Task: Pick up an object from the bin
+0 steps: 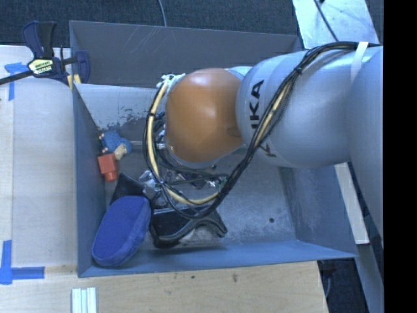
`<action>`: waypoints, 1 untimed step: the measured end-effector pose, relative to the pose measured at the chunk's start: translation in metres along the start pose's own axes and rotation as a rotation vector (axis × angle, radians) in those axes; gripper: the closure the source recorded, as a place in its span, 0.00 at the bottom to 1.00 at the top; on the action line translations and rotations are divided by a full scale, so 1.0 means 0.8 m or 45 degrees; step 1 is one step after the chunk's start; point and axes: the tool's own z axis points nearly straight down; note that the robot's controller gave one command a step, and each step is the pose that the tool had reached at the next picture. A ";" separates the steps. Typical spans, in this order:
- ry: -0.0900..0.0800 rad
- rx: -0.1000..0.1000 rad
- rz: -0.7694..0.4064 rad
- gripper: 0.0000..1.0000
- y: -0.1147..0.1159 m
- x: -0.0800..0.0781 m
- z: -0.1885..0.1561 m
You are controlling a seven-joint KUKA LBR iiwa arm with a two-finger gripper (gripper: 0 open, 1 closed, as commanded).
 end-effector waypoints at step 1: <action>0.007 -0.002 -0.014 1.00 0.026 -0.033 -0.001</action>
Offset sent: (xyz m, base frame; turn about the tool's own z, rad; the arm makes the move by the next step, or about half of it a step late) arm 0.0028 0.0327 0.0005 -0.0098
